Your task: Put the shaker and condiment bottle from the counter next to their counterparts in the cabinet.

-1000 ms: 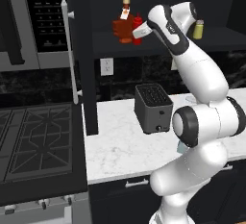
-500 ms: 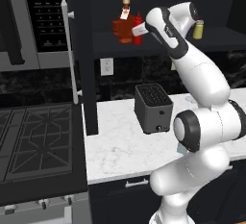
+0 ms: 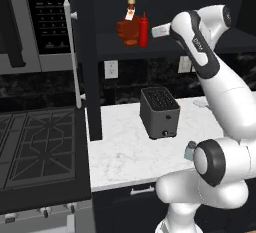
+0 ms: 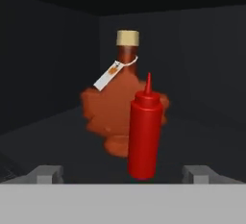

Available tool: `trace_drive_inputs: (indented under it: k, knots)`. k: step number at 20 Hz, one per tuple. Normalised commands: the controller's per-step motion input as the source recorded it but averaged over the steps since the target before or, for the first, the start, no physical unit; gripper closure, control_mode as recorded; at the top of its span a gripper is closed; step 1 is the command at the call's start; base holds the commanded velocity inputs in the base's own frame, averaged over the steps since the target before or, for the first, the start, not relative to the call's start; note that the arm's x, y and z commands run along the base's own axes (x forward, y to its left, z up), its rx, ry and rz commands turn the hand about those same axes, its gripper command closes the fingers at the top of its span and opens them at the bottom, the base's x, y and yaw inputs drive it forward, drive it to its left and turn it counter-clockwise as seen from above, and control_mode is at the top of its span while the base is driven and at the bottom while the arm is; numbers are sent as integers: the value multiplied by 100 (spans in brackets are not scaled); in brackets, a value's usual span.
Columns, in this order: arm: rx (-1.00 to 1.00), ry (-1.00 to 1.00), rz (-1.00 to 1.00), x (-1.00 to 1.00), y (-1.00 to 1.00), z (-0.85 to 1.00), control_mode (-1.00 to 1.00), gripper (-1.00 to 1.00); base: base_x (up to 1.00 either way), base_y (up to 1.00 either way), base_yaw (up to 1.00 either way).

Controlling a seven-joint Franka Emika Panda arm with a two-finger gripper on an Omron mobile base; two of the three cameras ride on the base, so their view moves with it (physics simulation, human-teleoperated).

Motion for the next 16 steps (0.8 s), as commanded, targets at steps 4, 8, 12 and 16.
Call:
trace_drive_inputs:
  k: [4,8,12,16]
  knots:
    - [4,0,0,-100,-73,-40,-100,-100,0,0,0]
    - [0,-1,10,-100,-90,-56,-100,-100,0,0,0]
    - [3,-2,32,-79,-90,-74,-100,-100,0,0,0]
    - [0,0,44,-9,-65,-100,-100,-100,0,0,0]
